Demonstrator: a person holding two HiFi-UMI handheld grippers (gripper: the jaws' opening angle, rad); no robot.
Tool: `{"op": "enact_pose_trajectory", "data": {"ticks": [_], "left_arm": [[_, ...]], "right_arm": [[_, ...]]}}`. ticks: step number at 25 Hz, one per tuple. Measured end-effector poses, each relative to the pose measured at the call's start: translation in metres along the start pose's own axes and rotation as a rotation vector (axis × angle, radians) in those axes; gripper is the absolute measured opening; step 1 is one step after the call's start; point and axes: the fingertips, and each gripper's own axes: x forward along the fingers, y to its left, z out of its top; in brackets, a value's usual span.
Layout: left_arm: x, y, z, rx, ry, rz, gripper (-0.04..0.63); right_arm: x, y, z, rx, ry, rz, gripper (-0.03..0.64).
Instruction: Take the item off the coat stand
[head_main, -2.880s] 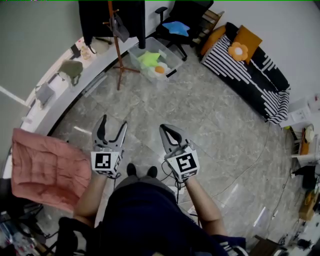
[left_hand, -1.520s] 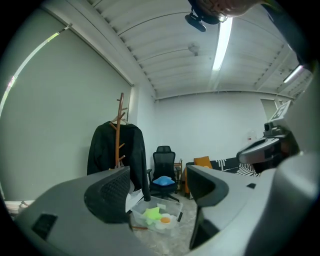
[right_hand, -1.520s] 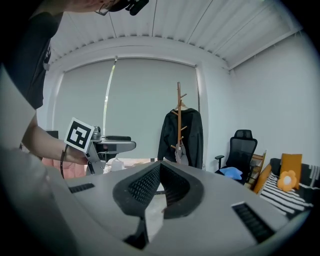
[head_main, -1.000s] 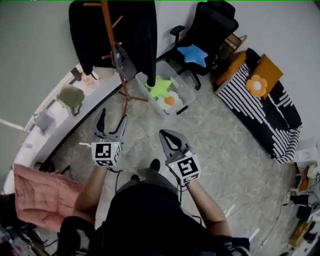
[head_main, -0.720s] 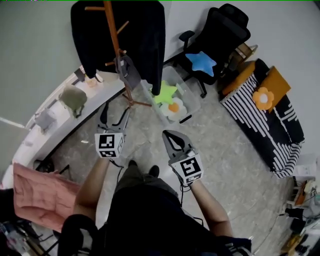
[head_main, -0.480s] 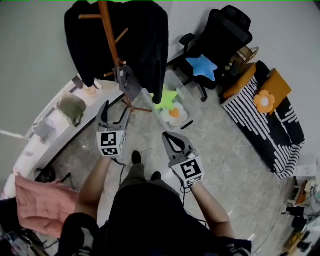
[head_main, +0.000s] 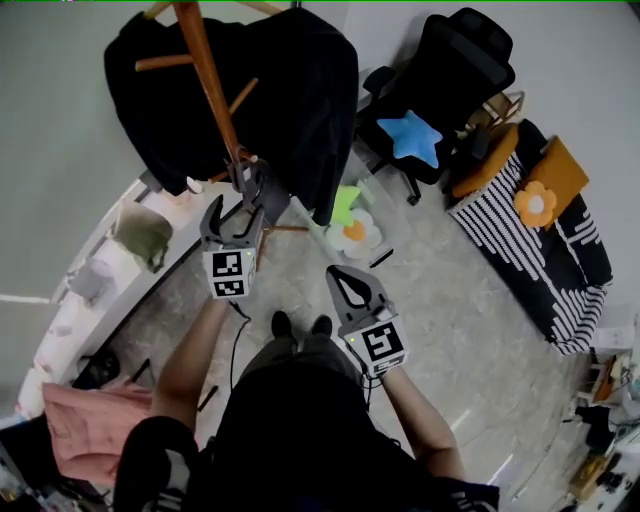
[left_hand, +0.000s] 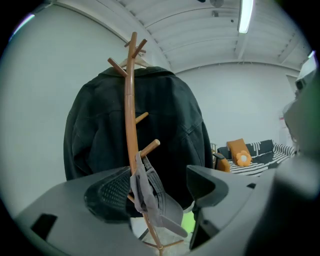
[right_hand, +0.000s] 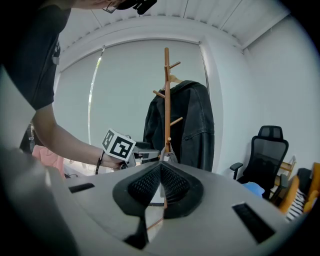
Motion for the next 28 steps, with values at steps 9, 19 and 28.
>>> {"op": "enact_pose_trajectory", "data": {"ticks": [9,19,28], "left_arm": [[0.073,0.029,-0.03,0.005,0.072,0.12,0.344],[0.115,0.046,-0.062,0.014,0.154,0.168,0.339],[0.127,0.054,-0.068,0.046,0.174,0.201,0.202]], "right_arm": [[0.033,-0.033,-0.01,-0.009,0.051,0.072,0.02],[0.053,-0.051,-0.014,-0.004,0.076,0.1,0.02],[0.058,-0.062,-0.02,0.004,0.091,0.097,0.02]]}}
